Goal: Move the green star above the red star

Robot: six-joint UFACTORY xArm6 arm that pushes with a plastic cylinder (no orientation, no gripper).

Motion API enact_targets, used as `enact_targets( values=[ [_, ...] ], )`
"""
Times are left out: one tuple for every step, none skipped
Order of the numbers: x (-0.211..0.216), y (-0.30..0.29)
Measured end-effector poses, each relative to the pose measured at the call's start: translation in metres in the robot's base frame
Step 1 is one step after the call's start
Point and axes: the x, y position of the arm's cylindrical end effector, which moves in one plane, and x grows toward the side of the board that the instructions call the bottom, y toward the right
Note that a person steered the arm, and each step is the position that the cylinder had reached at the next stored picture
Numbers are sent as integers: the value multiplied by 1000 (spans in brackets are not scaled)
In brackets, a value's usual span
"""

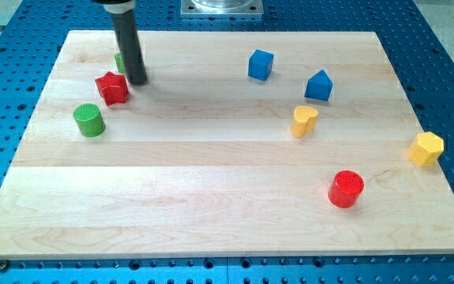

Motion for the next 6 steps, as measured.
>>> enact_targets(
  values=[
    [0,-1],
    [0,31],
    [-9,59],
    [-23,23],
    [-23,15],
    [-30,-2]
  ],
)
